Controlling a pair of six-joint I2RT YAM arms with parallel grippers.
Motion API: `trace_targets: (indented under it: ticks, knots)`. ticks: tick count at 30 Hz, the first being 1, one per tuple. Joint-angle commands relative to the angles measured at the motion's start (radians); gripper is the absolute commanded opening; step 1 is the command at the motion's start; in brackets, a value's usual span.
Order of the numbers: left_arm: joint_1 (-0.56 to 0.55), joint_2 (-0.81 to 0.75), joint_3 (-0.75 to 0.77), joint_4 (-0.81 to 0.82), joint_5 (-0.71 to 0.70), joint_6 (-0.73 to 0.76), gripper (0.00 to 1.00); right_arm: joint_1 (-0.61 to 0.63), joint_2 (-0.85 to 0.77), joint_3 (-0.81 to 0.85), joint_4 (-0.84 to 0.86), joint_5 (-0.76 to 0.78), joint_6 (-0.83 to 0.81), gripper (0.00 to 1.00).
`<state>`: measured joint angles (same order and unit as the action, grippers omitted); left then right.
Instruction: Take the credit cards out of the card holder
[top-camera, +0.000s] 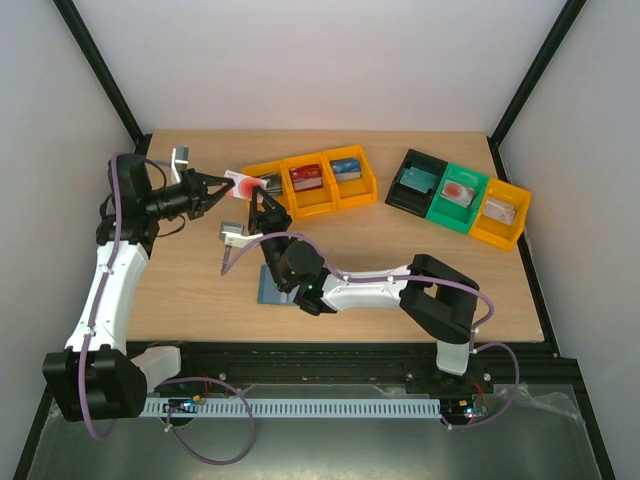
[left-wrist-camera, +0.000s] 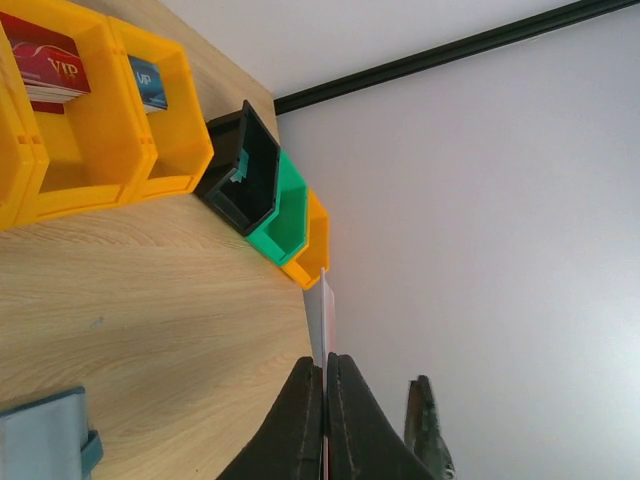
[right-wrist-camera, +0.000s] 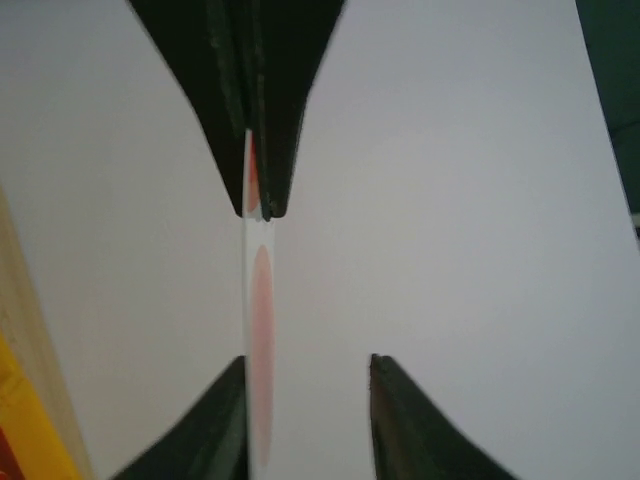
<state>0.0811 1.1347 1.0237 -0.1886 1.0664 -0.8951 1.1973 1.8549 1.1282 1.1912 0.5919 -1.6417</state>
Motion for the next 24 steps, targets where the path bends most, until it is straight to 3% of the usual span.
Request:
trace_targets:
  ticks: [1,3,10,11,16,19,20,24]
  knots:
    - [-0.007,-0.018,-0.019,0.005,0.03,-0.036,0.02,-0.008,0.017,0.053,-0.012,0.024,-0.012,0.19]
    - [-0.009,-0.018,-0.023,0.005,0.03,-0.034,0.02,-0.01,0.016,0.062,-0.025,0.032,-0.01,0.03]
    - [-0.011,-0.018,-0.031,0.013,0.031,-0.033,0.02,-0.012,-0.018,0.041,-0.032,0.03,0.001,0.02]
    - [-0.011,-0.018,-0.03,0.01,0.026,-0.031,0.08,-0.013,-0.026,0.038,-0.048,0.034,0.011,0.02]
    - [-0.004,-0.018,-0.036,0.017,0.016,-0.007,0.6,-0.029,-0.107,0.014,-0.236,0.059,0.134,0.02]
    - [0.019,-0.016,-0.036,0.032,0.0,0.022,0.93,-0.06,-0.213,0.02,-0.527,0.047,0.349,0.02]
    - [0.032,-0.015,-0.034,0.031,-0.006,0.041,0.98,-0.083,-0.251,0.034,-0.682,0.02,0.446,0.02]
    - [0.081,-0.011,-0.035,0.034,-0.043,0.144,0.99,-0.262,-0.375,0.12,-1.283,-0.26,0.766,0.02]
